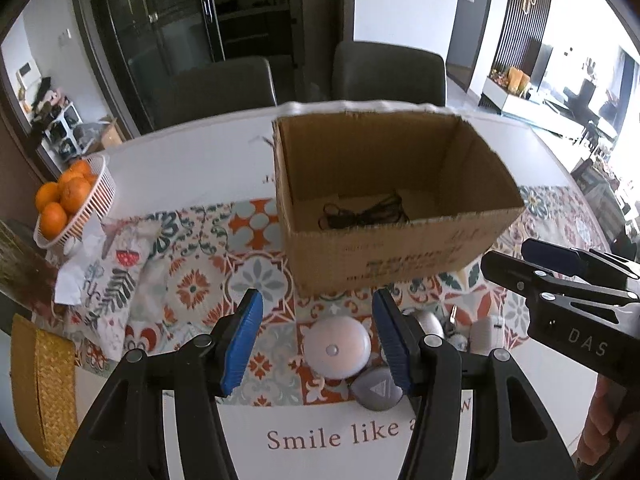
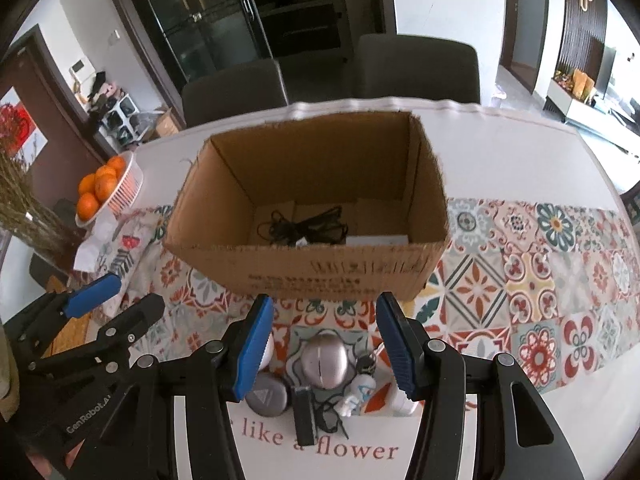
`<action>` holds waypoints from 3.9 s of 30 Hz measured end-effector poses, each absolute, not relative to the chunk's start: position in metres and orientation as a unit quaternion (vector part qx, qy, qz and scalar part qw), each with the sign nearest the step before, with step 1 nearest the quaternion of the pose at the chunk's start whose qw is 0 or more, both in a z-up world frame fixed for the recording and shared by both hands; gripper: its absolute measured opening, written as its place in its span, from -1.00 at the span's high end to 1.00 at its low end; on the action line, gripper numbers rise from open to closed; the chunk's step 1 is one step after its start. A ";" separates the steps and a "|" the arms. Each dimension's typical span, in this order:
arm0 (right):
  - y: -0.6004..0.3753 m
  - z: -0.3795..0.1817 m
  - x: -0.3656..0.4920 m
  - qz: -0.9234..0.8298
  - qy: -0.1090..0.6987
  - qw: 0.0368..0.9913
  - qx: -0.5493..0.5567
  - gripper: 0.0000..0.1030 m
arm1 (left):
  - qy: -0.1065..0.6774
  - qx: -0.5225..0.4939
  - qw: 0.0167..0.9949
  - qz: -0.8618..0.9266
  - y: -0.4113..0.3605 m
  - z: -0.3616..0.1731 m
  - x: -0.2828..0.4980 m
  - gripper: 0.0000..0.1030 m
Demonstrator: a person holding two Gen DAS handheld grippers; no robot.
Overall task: Organize rigid objects
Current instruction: 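Grasp the pink round night light with the left tool while the right tool grasps the silver egg, then lift the pink night light and silver egg and carry them over the box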
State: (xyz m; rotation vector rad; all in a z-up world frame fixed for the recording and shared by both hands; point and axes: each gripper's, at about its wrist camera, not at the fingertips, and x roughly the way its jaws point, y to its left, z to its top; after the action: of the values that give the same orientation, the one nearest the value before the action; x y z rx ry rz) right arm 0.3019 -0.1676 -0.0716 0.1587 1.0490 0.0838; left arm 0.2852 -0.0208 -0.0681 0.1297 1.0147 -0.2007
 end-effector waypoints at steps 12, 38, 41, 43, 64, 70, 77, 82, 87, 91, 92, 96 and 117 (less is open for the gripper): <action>-0.158 -0.103 0.305 0.056 0.544 0.834 0.074 -0.25 | 0.539 0.057 0.833 -0.115 -0.018 -0.105 0.287 -0.20; -0.149 -0.174 0.327 0.073 0.640 0.761 0.085 -0.25 | 0.635 0.033 0.758 -0.143 -0.018 -0.173 0.301 -0.33; -0.150 -0.179 0.329 0.070 0.643 0.758 0.090 -0.25 | 0.638 0.034 0.756 -0.146 -0.019 -0.177 0.303 -0.33; -0.150 -0.182 0.329 0.071 0.646 0.754 0.096 -0.25 | 0.639 0.034 0.754 -0.147 -0.021 -0.180 0.305 -0.33; -0.116 -0.215 0.341 0.075 0.674 0.732 0.067 -0.25 | 0.635 0.074 0.753 -0.152 -0.039 -0.219 0.324 -0.51; -0.101 -0.223 0.347 0.069 0.677 0.731 0.041 -0.25 | 0.635 0.091 0.753 -0.149 -0.046 -0.235 0.329 -0.53; -0.092 -0.245 0.350 0.067 0.691 0.719 0.039 -0.25 | 0.622 0.116 0.760 -0.148 -0.057 -0.254 0.327 -0.62; -0.100 -0.253 0.345 0.068 0.686 0.723 0.049 -0.14 | 0.608 0.116 0.770 -0.152 -0.058 -0.253 0.319 -0.45; -0.103 -0.254 0.343 0.065 0.682 0.726 0.055 -0.08 | 0.608 0.107 0.773 -0.145 -0.049 -0.249 0.314 -0.43; -0.117 -0.257 0.340 0.066 0.683 0.724 0.063 -0.08 | 0.609 0.088 0.776 -0.137 -0.038 -0.243 0.311 -0.43; -0.120 -0.257 0.340 0.067 0.682 0.725 0.066 -0.08 | 0.607 0.089 0.778 -0.137 -0.036 -0.240 0.310 -0.43; -0.129 -0.250 0.336 0.077 0.674 0.731 0.081 -0.08 | 0.592 0.090 0.789 -0.134 -0.035 -0.224 0.304 -0.43; -0.163 -0.153 0.313 0.066 0.613 0.782 0.092 -0.08 | 0.536 0.086 0.830 -0.128 -0.034 -0.134 0.288 -0.43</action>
State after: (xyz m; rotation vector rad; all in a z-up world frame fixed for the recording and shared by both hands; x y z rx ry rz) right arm 0.3131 -0.1629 -0.1531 0.1985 1.3244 0.1435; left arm 0.2882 -0.0342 -0.1342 0.1819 1.1372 -0.2712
